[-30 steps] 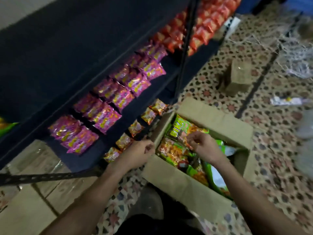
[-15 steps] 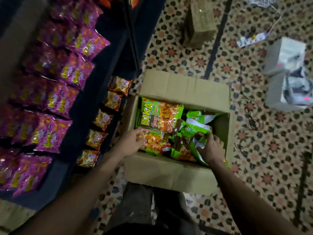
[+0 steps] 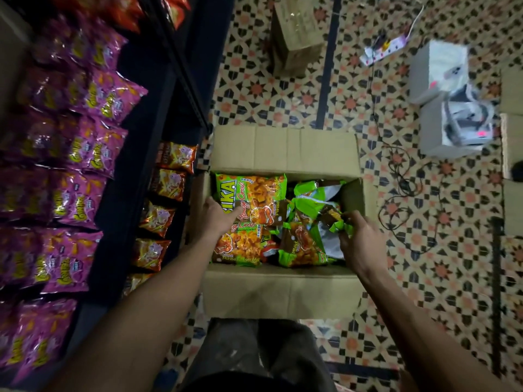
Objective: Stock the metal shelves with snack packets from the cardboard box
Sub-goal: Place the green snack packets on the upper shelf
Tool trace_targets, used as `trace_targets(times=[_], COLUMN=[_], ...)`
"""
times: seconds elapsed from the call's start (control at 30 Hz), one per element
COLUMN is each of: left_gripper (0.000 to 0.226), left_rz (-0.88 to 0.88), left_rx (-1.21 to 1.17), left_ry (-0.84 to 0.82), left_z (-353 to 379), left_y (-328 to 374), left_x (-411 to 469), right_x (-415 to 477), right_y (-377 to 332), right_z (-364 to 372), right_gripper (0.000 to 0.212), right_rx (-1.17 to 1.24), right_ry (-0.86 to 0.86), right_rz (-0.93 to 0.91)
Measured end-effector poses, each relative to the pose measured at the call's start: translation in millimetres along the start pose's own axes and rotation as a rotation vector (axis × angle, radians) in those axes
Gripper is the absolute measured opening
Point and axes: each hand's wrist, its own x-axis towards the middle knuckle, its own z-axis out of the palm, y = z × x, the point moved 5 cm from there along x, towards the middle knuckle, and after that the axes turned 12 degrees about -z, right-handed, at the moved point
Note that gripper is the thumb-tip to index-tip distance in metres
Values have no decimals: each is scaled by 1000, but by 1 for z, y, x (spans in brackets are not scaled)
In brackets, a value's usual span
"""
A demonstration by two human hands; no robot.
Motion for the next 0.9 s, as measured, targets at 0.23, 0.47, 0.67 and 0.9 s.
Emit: trace_targets(times=[0.23,0.47,0.67,0.9], left_gripper=[65,56,42,39], left_rz=[-42,58,64,125], left_rx=[-93,-255,-502,-794], left_ry=[93,104,190,452], left_z=[-1,-4,-27,-87], left_y=[-8,-31,-70,-118], left_x=[4,-52,-118,-209], right_x=[9,12,3,-11], right_y=[-4,-26,-70,-159], right_z=[-33,-61,-94,-142], right_gripper=[35,34,35,32], right_rx=[178,262,325,494], right_ry=[156,145,128,126], right_rz=[-90,-203,-405,-685])
